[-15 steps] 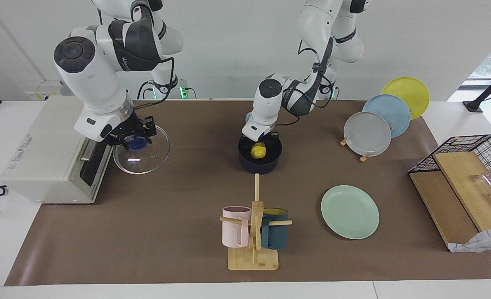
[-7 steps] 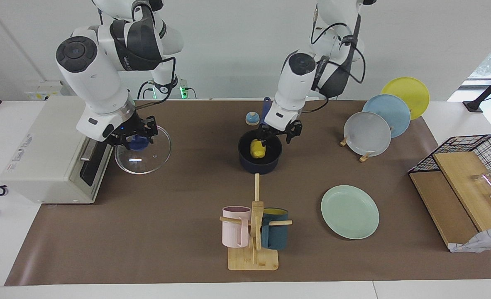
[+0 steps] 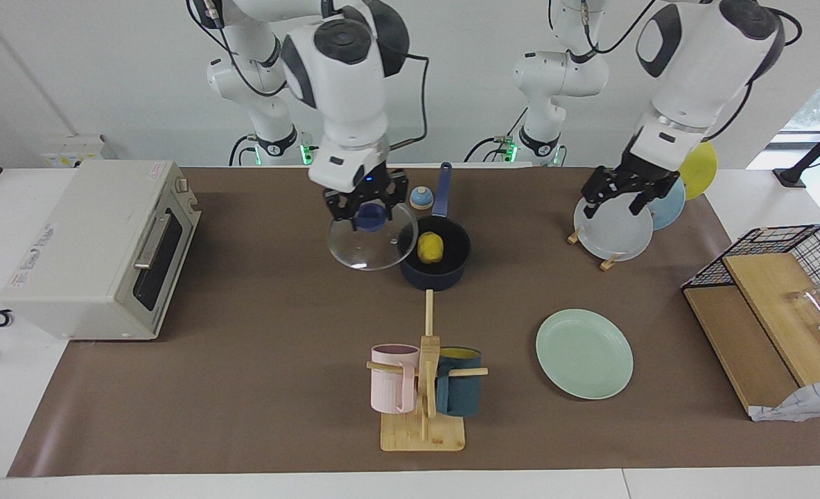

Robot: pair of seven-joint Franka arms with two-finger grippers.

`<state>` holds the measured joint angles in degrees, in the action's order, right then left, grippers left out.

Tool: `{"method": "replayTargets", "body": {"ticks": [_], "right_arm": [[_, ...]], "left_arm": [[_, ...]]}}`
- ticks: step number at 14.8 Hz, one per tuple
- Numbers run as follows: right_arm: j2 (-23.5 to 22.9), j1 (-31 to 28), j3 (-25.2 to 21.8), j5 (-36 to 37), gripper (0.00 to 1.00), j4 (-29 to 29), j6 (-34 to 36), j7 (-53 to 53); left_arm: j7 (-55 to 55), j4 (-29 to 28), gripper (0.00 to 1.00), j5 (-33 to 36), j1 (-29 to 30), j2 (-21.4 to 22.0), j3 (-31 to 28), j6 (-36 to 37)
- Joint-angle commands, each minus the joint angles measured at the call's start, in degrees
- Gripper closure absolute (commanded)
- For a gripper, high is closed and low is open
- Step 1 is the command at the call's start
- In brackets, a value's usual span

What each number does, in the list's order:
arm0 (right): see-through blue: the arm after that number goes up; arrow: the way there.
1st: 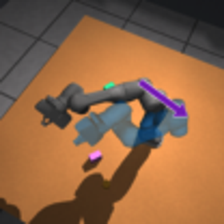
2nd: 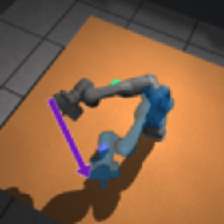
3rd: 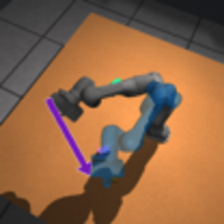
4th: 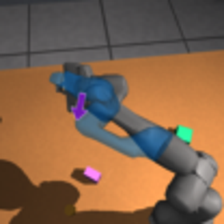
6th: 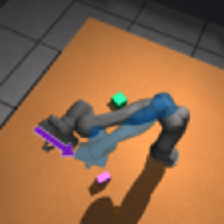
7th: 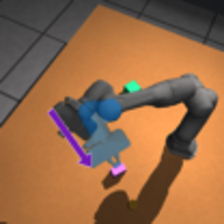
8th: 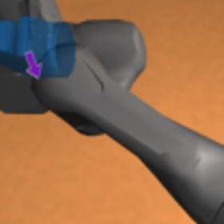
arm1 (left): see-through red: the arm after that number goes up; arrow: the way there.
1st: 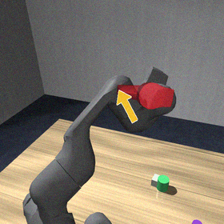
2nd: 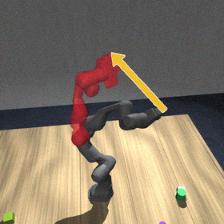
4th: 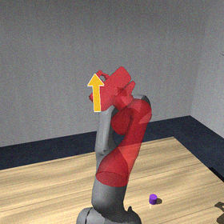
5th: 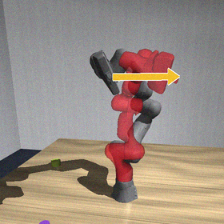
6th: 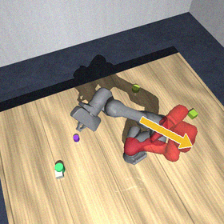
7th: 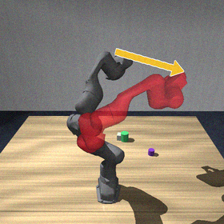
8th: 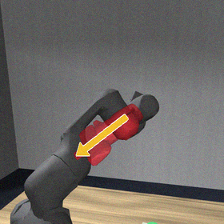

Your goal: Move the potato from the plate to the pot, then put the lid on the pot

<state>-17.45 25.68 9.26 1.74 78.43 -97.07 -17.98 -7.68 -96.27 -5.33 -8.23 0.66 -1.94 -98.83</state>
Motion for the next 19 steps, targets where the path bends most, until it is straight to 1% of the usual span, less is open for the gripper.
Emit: {"method": "replayTargets", "body": {"ticks": [1, 3, 4, 6, 7, 10, 15, 17, 19], "right_arm": [[2.1, 2.2, 0.0, 1.3, 1.0, 8.2, -7.2, -3.1], [4.7, 2.4, 0.1, 0.6, 1.0, 16.2, -15.2, -3.5], [5.2, 2.5, 0.1, -0.1, 1.0, 19.0, -19.3, -3.5], [3.6, 6.0, 0.1, -0.2, 1.0, 19.3, -19.6, -6.9], [3.1, 6.1, 0.1, -0.1, 1.0, 19.7, -19.6, -7.3], [2.2, 6.7, 0.1, -0.1, 1.0, 20.0, -19.8, -8.3], [2.1, 7.5, 0.1, 0.5, 1.0, 22.3, -22.0, -8.7], [0.8, 8.8, 0.1, 1.7, 1.0, 22.0, -23.2, -8.7], [0.5, 9.0, 0.1, 3.4, 1.0, 22.0, -23.2, -8.7]], "left_arm": [[3.9, 0.6, 0.0, 2.3, 2.2, -0.2, 0.9, 2.8], [3.7, 3.7, 0.0, 3.2, 2.3, -0.3, 0.9, 6.7], [3.7, 5.7, 0.0, 3.3, 2.3, -0.6, 0.8, 9.4], [3.7, 8.7, 0.0, 4.4, 2.3, -0.8, 0.9, 14.7], [3.6, 9.1, 0.0, 4.7, 1.8, -0.9, 1.0, 15.9], [3.7, 5.1, 0.0, 4.7, 1.7, 0.6, 1.0, 12.5], [3.8, 0.8, 0.0, 4.7, 1.4, 0.6, 1.1, 7.4], [3.8, 1.3, 0.0, 4.6, 1.5, 0.4, 1.1, 7.6], [3.7, 1.6, 0.0, 4.2, 1.5, 0.4, 1.0, 7.5]]}}
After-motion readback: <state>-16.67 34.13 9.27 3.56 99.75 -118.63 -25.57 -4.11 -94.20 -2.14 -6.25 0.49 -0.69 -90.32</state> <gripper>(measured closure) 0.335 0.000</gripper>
